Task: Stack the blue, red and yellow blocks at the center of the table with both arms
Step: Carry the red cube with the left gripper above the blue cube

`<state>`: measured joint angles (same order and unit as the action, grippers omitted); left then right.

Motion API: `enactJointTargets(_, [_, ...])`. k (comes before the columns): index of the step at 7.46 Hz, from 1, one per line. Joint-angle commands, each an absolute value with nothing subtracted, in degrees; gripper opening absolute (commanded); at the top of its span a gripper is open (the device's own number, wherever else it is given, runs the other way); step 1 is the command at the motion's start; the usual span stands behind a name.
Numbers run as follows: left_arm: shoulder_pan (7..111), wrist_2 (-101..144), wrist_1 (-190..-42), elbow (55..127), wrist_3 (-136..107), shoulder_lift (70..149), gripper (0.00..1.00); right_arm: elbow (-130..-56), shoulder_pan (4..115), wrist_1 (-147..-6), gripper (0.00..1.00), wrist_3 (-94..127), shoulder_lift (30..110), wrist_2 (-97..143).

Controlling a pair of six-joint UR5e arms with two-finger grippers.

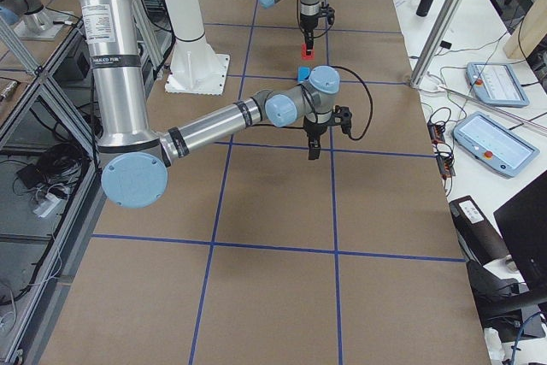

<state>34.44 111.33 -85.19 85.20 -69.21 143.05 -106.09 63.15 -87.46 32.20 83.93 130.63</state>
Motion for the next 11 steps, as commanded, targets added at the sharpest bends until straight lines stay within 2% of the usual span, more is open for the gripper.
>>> enactJointTargets(1, [34.01,111.36,-85.34,79.65,-65.15,146.23,0.00,-106.00,63.11,-87.36,1.00,32.08,84.20,130.61])
enactJointTargets(11, [32.17,111.62,-85.43,77.70,-62.14,147.13,0.00,-105.91,63.11,-87.36,1.00,32.52,84.20,130.52])
